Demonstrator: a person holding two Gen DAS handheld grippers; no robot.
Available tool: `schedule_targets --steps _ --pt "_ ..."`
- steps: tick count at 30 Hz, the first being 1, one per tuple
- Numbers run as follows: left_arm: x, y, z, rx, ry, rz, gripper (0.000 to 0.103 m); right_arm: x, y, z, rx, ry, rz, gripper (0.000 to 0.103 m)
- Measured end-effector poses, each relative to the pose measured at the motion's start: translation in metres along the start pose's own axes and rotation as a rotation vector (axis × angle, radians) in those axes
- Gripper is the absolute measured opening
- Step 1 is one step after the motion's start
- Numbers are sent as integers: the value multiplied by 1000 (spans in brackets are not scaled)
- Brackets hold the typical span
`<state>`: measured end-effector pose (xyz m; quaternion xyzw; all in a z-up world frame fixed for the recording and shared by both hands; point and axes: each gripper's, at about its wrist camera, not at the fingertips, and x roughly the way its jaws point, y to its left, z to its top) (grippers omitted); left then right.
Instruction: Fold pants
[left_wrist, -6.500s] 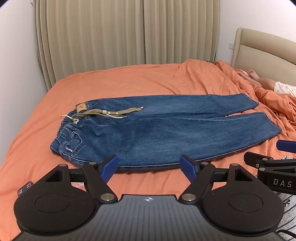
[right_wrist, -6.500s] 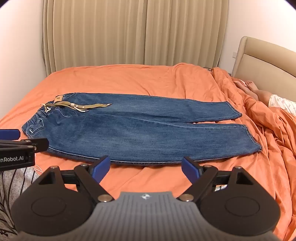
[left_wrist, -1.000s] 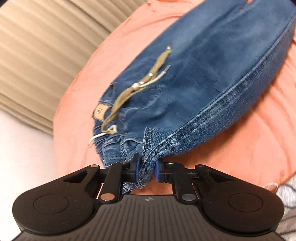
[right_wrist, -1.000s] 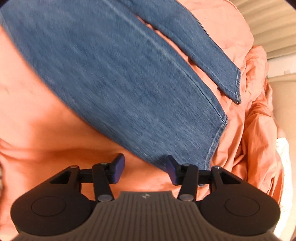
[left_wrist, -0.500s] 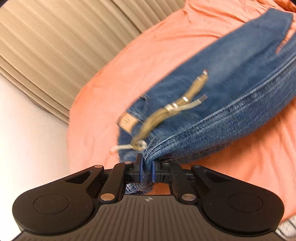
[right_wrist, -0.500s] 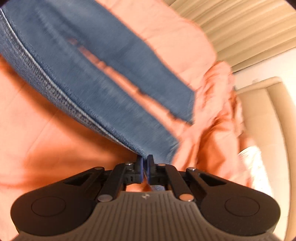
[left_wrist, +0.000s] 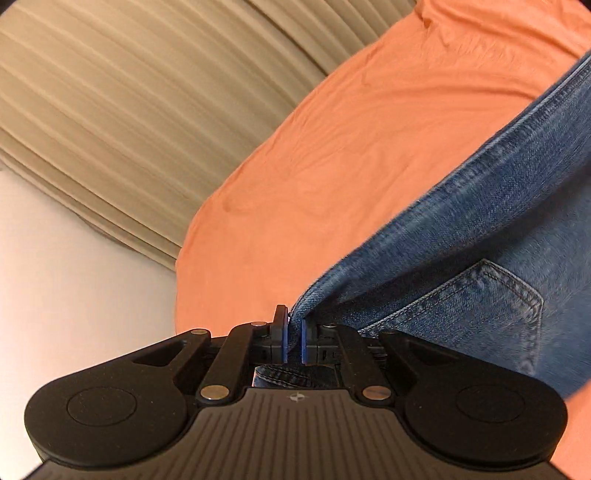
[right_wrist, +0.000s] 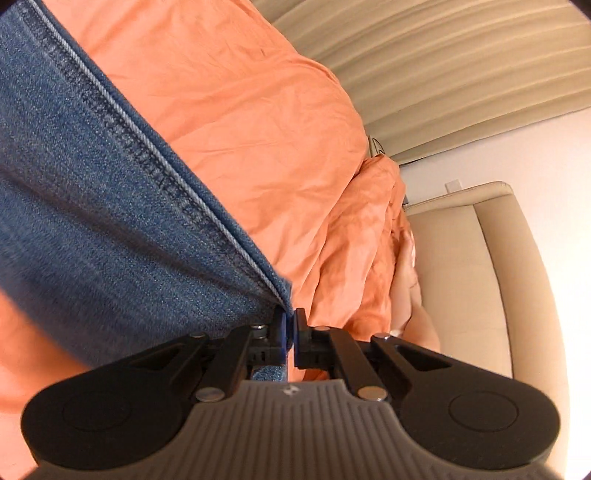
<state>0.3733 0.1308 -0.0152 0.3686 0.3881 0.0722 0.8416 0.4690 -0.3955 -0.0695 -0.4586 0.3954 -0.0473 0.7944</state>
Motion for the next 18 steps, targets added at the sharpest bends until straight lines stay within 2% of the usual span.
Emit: schedule_targets --steps 4,9,13,18 --pt "51 -6 15 18 51 -26 7 40 10 36 -24 32 -3 0" --pt "110 -17 21 20 119 -93 7 96 41 62 -65 81 22 0" --pt "145 -28 16 50 155 -121 7 130 70 69 -104 104 30 0" --pt "165 -32 7 65 170 -129 8 154 96 70 -120 127 47 0"
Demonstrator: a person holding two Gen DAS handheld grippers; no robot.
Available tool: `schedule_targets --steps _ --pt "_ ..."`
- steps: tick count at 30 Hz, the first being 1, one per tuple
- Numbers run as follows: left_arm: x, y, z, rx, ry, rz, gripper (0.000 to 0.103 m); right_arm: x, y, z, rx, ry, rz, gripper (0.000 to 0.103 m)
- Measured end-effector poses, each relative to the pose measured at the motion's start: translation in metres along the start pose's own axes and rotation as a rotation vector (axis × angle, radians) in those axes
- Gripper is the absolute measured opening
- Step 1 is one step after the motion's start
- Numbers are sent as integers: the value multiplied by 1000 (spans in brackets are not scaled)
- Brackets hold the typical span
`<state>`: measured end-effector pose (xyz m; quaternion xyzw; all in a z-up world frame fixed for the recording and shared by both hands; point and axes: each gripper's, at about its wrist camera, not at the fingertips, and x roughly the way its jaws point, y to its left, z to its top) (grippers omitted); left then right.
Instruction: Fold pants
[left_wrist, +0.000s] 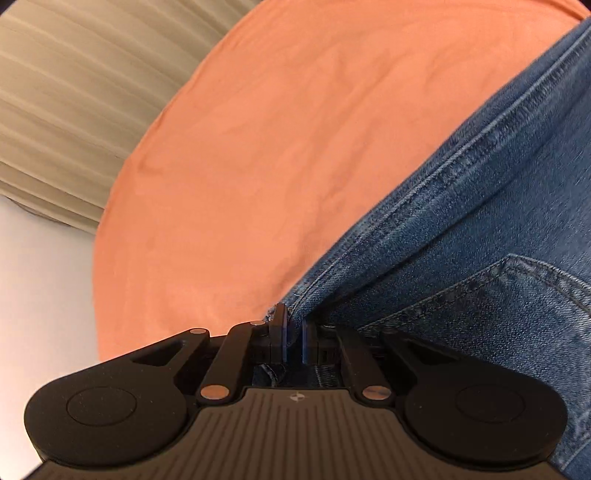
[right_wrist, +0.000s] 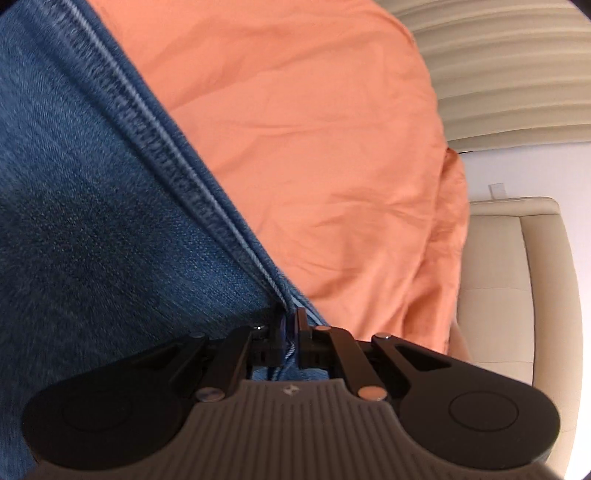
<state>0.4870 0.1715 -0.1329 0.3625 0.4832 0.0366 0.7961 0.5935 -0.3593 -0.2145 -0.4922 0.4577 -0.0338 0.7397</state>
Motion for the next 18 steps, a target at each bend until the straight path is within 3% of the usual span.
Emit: schedule_targets --steps 2,4,5,6,7,8,13,18 --pt "0 -1 -2 -2 -6 8 10 6 3 2 6 2 0 0" --pt "-4 -7 -6 4 -28 28 20 6 4 1 27 4 -3 3" --pt "-8 -5 -9 8 -49 45 40 4 3 1 39 5 -3 7" --pt "-15 -9 -13 -1 -74 68 78 1 2 0 51 2 -12 17" --pt "-21 -4 -16 -20 -95 87 89 -2 0 -1 63 -3 -23 30" --pt "-28 2 -19 -37 -116 84 87 -4 -3 -2 77 -10 -32 39" --pt "-67 35 -41 -118 -98 14 87 -44 -24 -10 212 -41 32 39" --pt "-104 87 -85 -312 8 -27 85 -120 -19 -12 397 -130 257 40"
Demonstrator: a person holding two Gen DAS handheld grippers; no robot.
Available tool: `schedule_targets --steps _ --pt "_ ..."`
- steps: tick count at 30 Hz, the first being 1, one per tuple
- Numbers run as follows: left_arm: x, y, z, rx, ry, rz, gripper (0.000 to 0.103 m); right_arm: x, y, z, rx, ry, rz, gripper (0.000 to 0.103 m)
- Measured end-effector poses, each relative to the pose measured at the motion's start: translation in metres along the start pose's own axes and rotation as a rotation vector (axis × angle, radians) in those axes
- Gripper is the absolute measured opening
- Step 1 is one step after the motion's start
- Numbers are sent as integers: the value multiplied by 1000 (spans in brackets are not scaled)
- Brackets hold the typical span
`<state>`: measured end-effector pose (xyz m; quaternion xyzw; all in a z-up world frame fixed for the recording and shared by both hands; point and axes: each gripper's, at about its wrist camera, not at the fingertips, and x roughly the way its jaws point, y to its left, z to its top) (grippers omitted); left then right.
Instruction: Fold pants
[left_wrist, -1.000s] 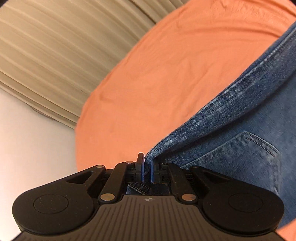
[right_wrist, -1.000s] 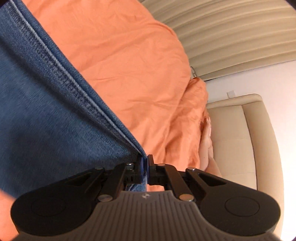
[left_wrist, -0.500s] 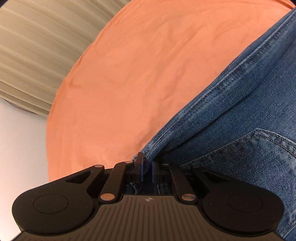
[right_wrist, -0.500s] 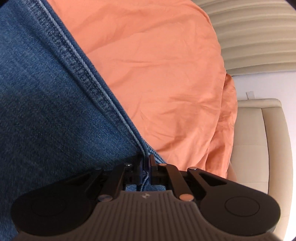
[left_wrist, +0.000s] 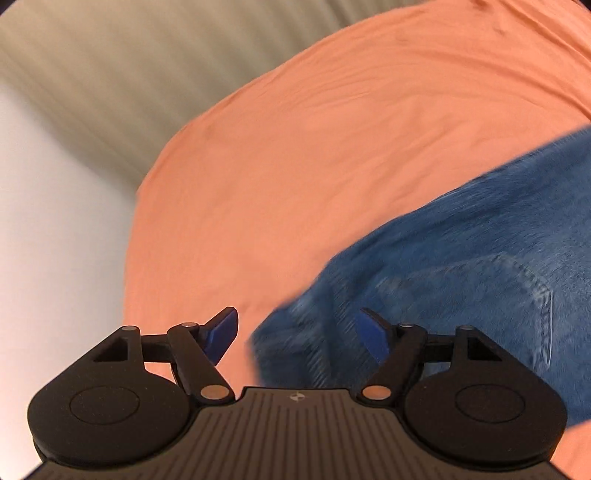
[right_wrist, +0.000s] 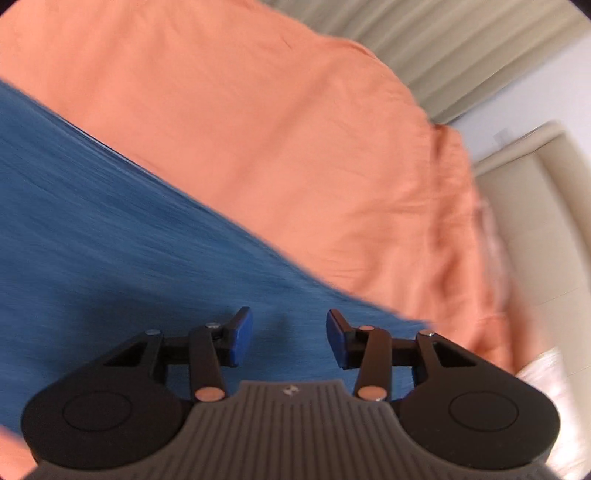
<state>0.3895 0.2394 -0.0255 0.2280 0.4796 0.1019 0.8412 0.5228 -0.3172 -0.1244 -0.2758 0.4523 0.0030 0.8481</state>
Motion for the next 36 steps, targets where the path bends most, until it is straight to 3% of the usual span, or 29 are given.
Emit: schedule_targets --steps 2,7,12,15,18,25,31,33,36 --pt "-10 26 -15 -102 48 -17 84 -32 26 -2 39 -38 106 39" --pt "-24 64 -69 -354 120 -154 85 -103 118 -9 38 -97 335 39" --pt "-12 70 -127 -630 98 -331 84 -152 200 -28 90 -118 533 39" --pt "-2 61 -153 -761 57 -318 82 -175 244 -44 108 -134 610 39" --pt "11 54 -168 -814 24 -378 82 -184 274 -53 131 -133 671 37" --pt "49 64 -183 -1038 8 -522 83 -164 312 -37 109 -139 664 36" --pt "80 65 -178 -1078 -5 -567 87 -180 318 -10 17 -259 601 38" --pt "89 64 -175 -1085 -14 -568 88 -168 323 -4 9 -214 599 37" --pt "100 62 -170 -1102 -34 -553 87 -151 332 -6 15 -150 625 24"
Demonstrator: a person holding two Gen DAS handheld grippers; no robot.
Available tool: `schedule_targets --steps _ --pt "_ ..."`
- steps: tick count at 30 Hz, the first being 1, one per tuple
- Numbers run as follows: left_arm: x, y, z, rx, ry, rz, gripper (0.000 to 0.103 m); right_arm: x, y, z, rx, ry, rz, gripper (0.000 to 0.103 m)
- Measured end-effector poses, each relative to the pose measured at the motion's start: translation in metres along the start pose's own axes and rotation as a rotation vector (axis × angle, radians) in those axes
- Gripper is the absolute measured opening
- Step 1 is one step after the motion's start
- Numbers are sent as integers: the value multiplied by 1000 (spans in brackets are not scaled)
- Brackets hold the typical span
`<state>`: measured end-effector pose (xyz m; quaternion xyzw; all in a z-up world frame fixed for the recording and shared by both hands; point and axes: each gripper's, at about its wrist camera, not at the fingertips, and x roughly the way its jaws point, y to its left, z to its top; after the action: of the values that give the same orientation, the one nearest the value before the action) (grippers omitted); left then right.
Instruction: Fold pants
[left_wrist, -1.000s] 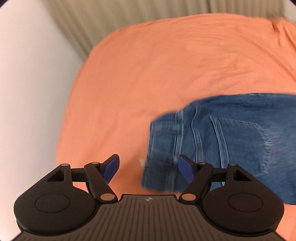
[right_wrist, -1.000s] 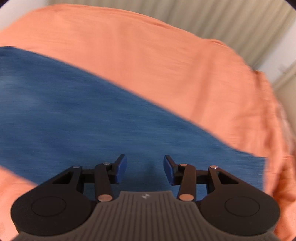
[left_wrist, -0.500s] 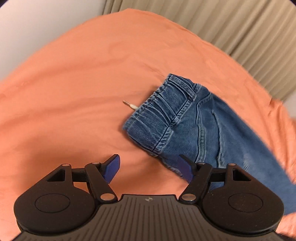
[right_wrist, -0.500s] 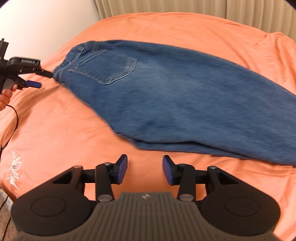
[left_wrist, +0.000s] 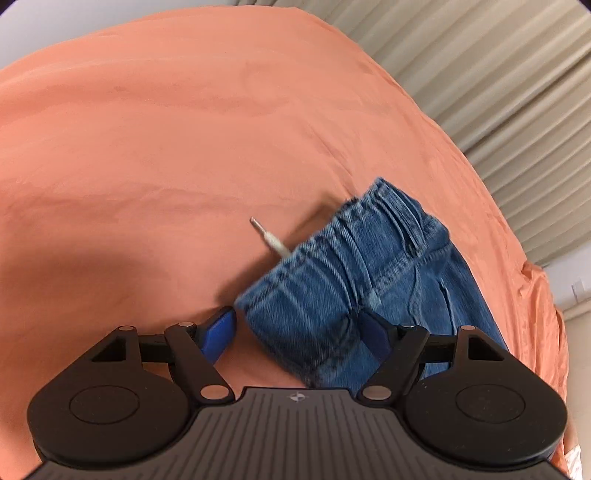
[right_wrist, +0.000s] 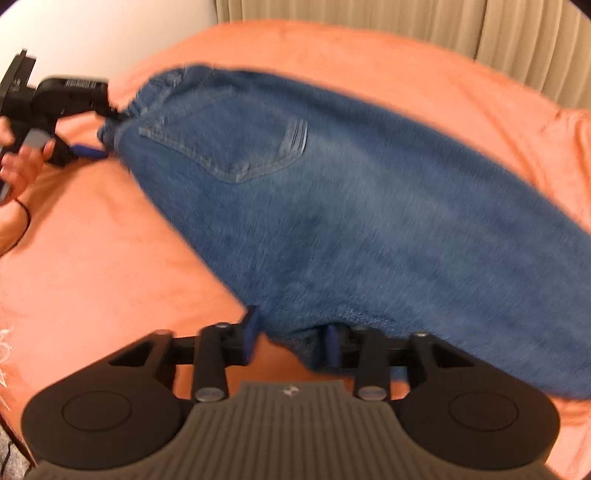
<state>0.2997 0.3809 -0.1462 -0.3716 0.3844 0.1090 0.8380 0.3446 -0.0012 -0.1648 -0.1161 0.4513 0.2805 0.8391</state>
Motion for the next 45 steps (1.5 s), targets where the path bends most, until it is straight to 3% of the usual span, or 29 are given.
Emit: schedule_targets --steps 2,4,6,12,19,28,32,37,40,42,45 --pt "7 -3 2 15 -15 5 84 4 3 -3 -23 -1 -5 19" --pt "7 -9 1 54 -43 21 63 2 2 -5 -48 -5 -5 16" --pt "4 -17 5 91 -65 43 35 0 -1 -2 -48 -5 10 14" --pt "-31 -60 13 272 -136 104 18 -19 -3 8 -72 -12 24 12" --pt "-93 -81 22 366 -182 190 17 -55 4 11 -71 -54 58 10" --pt "-183 -9 11 384 -166 368 17 -91 61 -14 -77 -77 292 10" --pt "-172 31 -9 332 -127 418 17 -79 76 -38 -49 -56 320 10" --pt "-135 44 -21 332 -77 486 19 -51 61 -54 58 -15 328 10" --pt "-125 42 -20 359 -41 523 29 -42 53 -53 98 -20 330 11" --pt "-124 32 -20 430 -33 564 46 -43 49 -51 129 -18 332 17" --pt "-139 12 -21 534 -68 593 53 -49 46 -48 144 -11 334 23"
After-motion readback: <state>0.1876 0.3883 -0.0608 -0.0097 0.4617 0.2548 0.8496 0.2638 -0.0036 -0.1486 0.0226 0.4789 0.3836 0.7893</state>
